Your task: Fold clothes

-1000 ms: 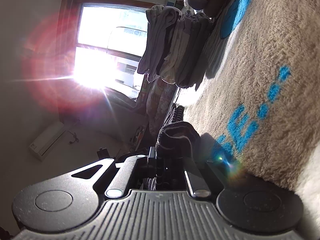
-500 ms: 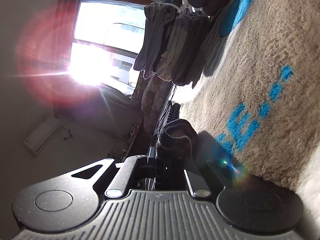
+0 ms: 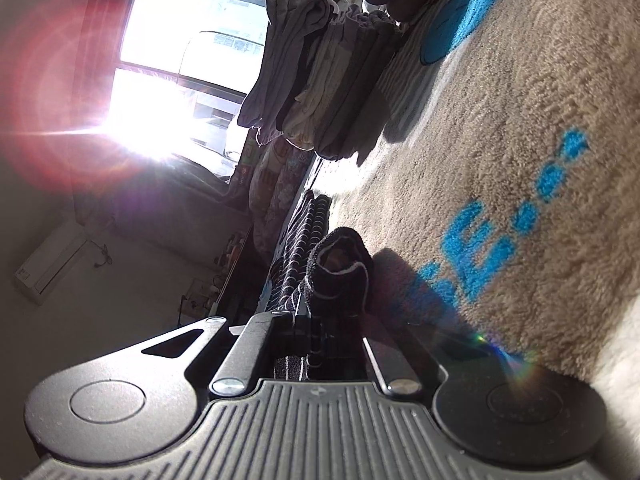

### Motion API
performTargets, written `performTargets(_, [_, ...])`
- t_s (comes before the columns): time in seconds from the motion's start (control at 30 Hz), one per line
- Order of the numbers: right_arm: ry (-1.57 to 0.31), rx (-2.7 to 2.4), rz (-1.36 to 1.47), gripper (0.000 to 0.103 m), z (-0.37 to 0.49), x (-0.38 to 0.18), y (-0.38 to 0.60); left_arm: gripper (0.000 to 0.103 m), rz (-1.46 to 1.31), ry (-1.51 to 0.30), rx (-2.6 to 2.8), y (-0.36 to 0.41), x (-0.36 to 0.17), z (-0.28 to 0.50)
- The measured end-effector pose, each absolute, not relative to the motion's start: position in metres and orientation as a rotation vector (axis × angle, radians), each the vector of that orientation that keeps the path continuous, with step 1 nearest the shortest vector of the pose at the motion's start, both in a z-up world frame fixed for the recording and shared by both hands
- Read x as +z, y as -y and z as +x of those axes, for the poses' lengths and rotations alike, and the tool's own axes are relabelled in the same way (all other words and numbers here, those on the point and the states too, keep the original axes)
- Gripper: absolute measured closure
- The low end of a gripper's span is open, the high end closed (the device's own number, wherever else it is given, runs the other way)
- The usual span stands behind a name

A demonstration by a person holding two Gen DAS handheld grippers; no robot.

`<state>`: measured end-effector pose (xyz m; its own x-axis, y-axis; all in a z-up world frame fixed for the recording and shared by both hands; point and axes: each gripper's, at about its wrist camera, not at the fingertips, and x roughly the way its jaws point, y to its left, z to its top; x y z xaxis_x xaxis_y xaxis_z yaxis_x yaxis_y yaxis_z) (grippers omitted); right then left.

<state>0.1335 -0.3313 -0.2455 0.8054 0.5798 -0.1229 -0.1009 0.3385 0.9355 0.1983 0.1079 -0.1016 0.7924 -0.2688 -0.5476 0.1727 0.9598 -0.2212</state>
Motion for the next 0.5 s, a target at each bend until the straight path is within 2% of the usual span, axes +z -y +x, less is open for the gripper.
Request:
performTargets(0.17, [-0.492, 0.464, 1.144, 0.099, 0.131, -0.245, 0.331, 0.082, -0.333, -0.626, -0.073, -0.156, -0.115, 0.124])
performTargets(0.37, [-0.524, 0.439, 1.157, 0.099, 0.133, -0.24, 0.332, 0.082, -0.575, -0.691, -0.147, -0.156, -0.146, 0.071])
performTargets(0.5, [-0.533, 0.414, 1.17, 0.093, 0.133, -0.232, 0.332, 0.082, -0.452, -0.648, -0.161, -0.136, -0.137, 0.063])
